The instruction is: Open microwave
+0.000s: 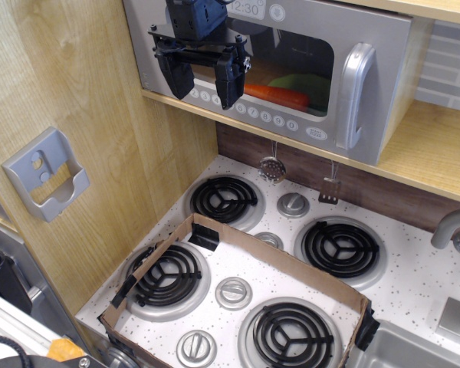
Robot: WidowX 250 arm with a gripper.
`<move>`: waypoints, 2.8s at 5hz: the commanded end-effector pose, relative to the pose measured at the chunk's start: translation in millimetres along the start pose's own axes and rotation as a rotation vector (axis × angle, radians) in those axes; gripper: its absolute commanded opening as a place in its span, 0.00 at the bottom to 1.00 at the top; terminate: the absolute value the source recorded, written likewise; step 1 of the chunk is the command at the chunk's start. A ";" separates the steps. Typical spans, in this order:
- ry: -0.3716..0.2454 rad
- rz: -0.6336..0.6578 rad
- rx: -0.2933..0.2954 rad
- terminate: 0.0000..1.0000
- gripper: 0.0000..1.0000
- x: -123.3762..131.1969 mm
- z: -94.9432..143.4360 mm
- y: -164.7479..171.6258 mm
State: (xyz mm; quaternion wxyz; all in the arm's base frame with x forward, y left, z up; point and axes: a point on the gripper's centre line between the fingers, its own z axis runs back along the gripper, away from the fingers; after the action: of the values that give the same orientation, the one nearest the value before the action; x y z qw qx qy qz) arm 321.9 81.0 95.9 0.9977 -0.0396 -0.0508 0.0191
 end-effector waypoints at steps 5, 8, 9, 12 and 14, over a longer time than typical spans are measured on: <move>-0.194 -0.053 0.004 0.00 1.00 -3.6 -19.1 -91.1; -0.200 -0.105 0.038 0.00 1.00 32.3 -0.2 -128.4; -0.185 -0.111 0.048 0.00 1.00 42.2 2.7 -127.6; -0.227 -0.098 0.056 0.00 0.00 35.4 -2.4 -121.9; -0.234 -0.030 0.066 0.00 0.00 15.1 -8.6 -117.1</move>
State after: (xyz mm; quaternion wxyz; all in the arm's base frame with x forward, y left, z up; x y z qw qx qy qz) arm 337.1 -35.5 82.5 0.9899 -0.0039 -0.1415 0.0109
